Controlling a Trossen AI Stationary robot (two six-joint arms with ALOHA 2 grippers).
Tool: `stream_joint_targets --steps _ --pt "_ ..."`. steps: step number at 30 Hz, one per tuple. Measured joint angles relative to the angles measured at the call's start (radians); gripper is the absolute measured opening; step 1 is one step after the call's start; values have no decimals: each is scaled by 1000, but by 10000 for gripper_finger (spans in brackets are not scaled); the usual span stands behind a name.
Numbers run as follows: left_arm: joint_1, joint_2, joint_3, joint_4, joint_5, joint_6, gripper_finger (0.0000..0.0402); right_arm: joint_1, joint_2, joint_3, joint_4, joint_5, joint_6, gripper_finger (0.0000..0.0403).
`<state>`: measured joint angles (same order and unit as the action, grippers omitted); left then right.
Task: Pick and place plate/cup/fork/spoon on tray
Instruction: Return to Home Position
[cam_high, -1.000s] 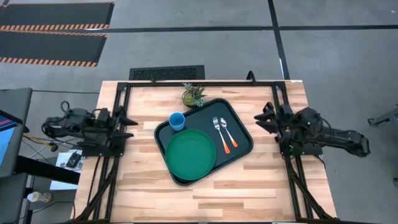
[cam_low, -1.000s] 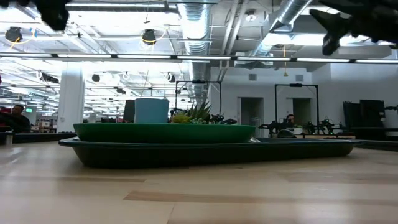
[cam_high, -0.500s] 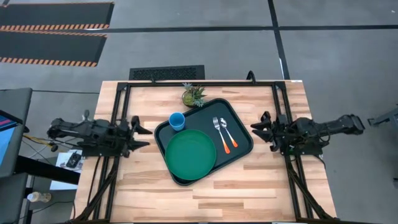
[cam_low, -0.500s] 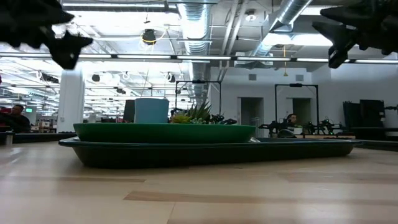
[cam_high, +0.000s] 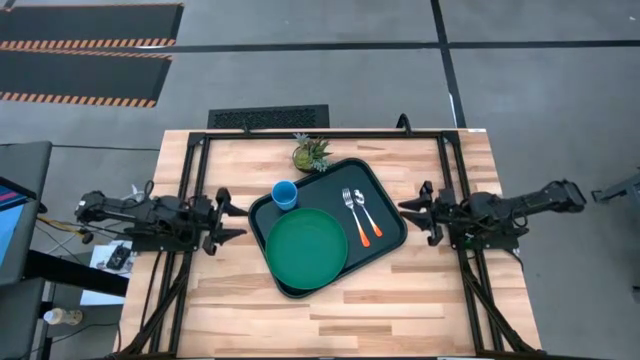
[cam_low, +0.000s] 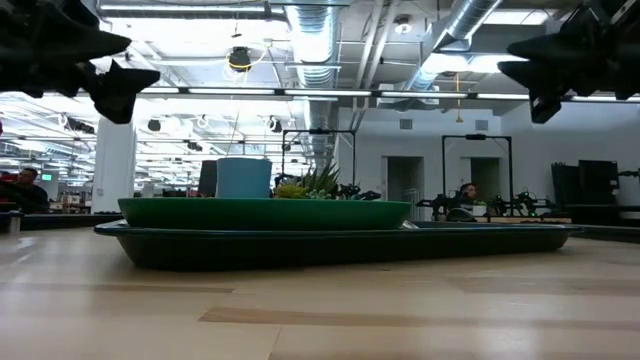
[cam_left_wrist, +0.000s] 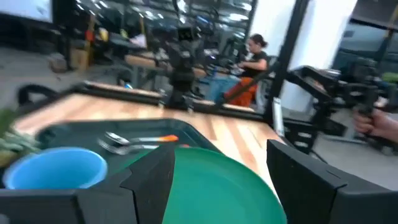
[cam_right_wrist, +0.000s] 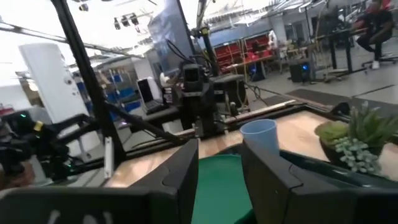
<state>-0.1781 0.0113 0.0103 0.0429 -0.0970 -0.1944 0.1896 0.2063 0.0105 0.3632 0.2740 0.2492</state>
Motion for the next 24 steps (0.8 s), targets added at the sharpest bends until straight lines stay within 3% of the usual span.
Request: stream_joint_targets --steps 24 --pt "1 2 -3 6 -20 40 240 -62 2 0 -283 -10 -14 148"
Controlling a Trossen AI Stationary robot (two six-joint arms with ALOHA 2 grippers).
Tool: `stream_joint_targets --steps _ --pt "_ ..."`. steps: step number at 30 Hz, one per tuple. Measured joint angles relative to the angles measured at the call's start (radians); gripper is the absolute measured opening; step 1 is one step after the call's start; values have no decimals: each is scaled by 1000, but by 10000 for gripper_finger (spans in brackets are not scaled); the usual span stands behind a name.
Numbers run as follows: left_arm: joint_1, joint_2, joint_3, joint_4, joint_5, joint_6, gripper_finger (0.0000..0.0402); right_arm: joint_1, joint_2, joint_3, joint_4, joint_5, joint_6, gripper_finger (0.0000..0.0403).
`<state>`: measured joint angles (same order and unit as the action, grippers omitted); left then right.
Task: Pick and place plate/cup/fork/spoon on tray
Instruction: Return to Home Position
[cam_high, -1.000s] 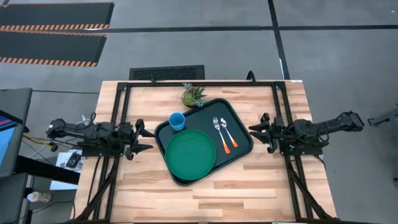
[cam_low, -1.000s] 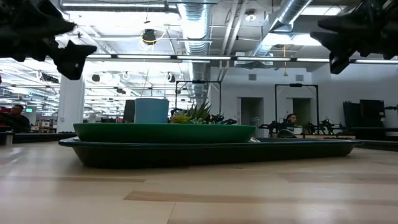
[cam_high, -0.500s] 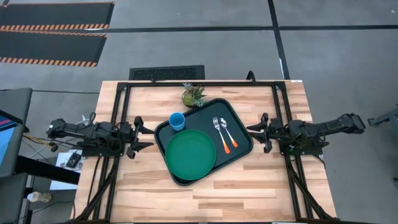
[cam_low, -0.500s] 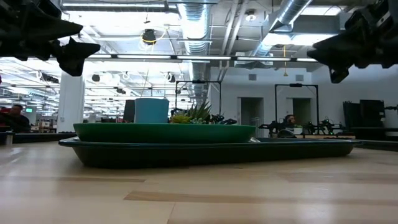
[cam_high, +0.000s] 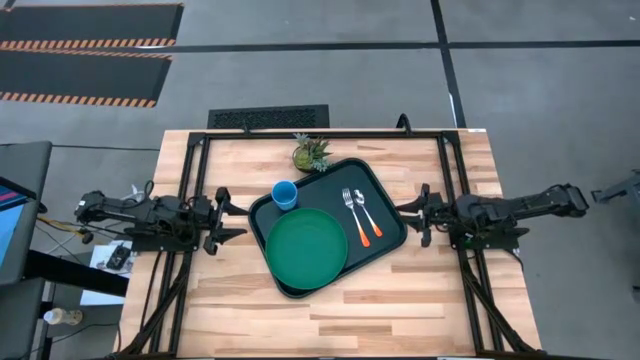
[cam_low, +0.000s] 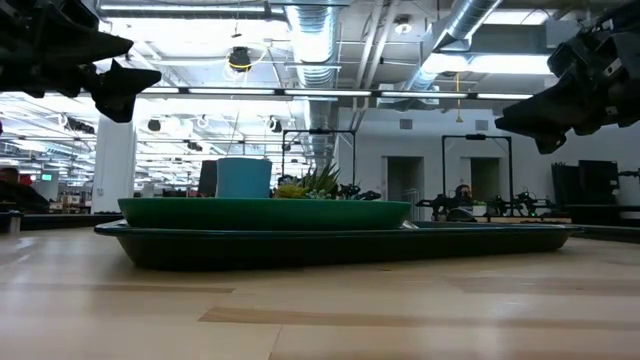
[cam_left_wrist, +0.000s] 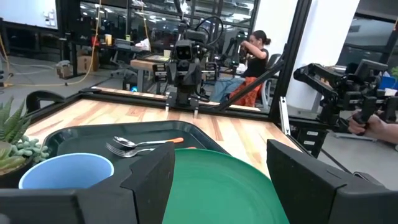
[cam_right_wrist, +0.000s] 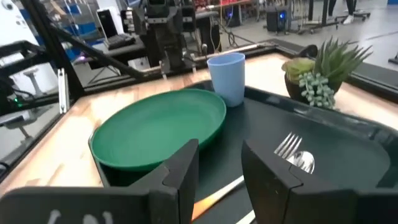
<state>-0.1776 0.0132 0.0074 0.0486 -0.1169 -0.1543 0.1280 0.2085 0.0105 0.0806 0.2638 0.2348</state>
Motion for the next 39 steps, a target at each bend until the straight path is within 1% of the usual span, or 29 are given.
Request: stream_joint_targets --steps 9,12,14,17,19,20,23,26,30,33,37,39 --pt "0 0 -1 0 0 10 239 -7 -2 0 10 6 -29 148" --pt "0 0 -1 0 0 27 239 -20 -36 0 32 45 -45 148" --pt "0 0 -1 0 0 36 239 -30 -93 0 45 52 -71 148" --pt "0 0 -1 0 0 54 239 -41 -209 0 38 -19 -133 148" --pt "0 1 -1 1 1 75 239 -40 -207 4 -14 -26 -126 148" --pt "0 2 -1 1 0 83 239 -41 -202 4 -29 -10 -110 148" --pt "0 11 -1 3 -4 87 239 -52 -169 4 -34 -9 -99 148" --pt "0 24 -1 6 -4 79 239 -60 -172 3 -35 -28 -151 148" --pt "0 53 -1 4 -9 85 240 -88 -172 3 -39 -37 -173 148" --pt "0 78 -1 4 -30 84 240 -106 -171 3 -46 -68 -168 148" --pt "0 94 -1 7 -39 85 240 -128 -171 1 -63 -155 -171 148" --pt "0 94 -1 6 -39 91 240 -145 -171 1 -67 -182 -172 148"
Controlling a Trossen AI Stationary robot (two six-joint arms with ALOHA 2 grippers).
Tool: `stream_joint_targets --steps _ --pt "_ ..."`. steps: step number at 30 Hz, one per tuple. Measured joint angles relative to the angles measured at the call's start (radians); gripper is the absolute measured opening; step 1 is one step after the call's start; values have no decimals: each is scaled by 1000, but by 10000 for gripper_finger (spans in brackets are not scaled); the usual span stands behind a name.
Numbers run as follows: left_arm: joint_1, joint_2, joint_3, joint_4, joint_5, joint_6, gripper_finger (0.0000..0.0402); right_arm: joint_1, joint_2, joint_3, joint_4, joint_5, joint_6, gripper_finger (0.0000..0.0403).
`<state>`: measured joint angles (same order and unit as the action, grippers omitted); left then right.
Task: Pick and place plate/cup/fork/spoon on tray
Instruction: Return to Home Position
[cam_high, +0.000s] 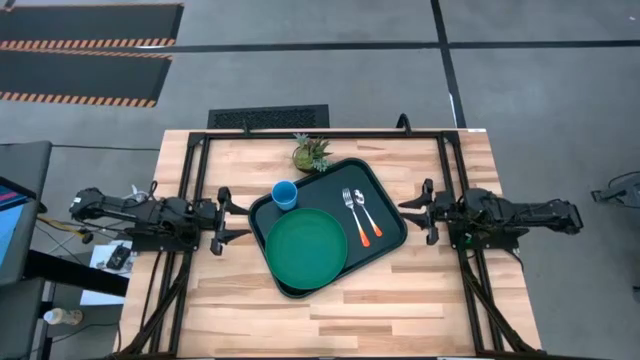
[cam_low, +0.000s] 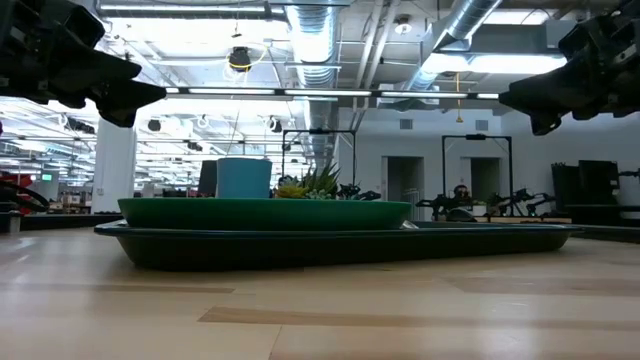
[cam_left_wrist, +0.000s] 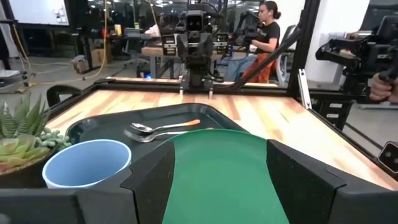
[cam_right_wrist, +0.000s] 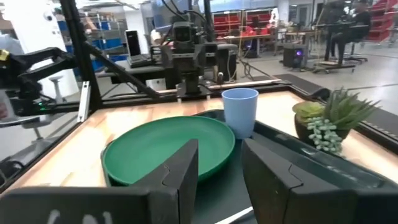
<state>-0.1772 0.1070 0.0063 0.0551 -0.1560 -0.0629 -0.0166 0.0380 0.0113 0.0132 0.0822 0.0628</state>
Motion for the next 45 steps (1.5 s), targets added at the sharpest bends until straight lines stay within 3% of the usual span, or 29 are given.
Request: stream_joint_targets --steps 8,24,45 --pt "0 0 0 0 -2 16 240 -106 0 -1 -16 -85 1 148" --pt "0 0 0 2 -8 -10 240 -337 10 -1 -13 -107 -100 148" --pt "0 0 0 3 -9 -12 240 -352 22 0 -13 -67 -97 148"
